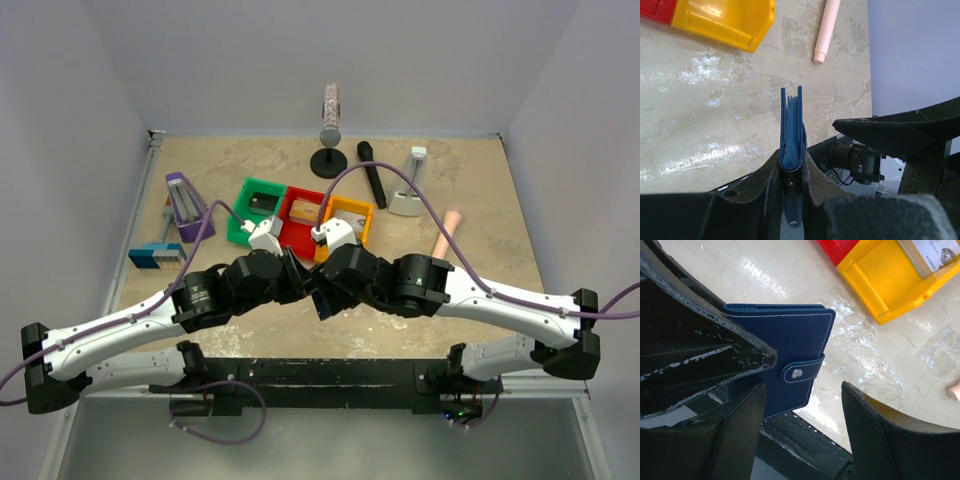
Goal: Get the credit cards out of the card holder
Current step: Open the card holder.
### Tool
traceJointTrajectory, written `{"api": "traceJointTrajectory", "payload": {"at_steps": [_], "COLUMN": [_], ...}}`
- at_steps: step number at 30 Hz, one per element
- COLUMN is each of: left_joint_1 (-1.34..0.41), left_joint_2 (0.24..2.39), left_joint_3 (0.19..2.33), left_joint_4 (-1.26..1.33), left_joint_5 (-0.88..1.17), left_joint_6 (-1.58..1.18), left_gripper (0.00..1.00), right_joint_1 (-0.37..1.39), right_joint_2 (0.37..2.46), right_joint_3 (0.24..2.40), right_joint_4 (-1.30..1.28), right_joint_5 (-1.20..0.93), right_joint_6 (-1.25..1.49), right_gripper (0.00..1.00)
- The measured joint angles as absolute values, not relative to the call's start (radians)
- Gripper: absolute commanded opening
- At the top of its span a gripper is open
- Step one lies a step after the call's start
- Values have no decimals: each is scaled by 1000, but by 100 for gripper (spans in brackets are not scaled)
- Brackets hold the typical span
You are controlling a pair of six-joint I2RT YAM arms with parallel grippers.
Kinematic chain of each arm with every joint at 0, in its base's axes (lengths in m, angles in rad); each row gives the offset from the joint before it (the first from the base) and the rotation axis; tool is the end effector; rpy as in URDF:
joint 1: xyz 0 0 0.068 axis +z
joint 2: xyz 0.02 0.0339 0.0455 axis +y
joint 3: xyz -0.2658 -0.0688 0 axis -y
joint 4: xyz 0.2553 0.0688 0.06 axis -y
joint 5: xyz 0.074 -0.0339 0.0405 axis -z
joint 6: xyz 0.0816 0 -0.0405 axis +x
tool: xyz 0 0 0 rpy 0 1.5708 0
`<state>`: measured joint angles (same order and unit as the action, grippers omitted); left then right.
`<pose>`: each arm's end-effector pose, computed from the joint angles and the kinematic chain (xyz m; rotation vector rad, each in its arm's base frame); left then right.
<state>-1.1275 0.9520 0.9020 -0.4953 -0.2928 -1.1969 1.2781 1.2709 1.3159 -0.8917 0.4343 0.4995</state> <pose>0.1302 -0.2192 0.2983 -0.2680 2.2697 -1.0432 0.1171 0.2696 0.3280 -0.7066 2.2373 0.3623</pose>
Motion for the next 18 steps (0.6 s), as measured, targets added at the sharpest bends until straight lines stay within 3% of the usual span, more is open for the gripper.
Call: {"api": "traceJointTrajectory", "payload": {"at_steps": [18], "left_joint_1": [-1126], "left_joint_2": [952], "left_joint_3": [901], "left_joint_4": [-494], "left_joint_5": [-281], "left_joint_6": [-1198], "left_gripper": [0], "right_joint_1": [1285], "right_joint_2": [1355], "right_joint_3": [1390], "right_joint_4": [-968], "right_joint_5": [510], "right_joint_6": [512], "right_gripper": [54]}}
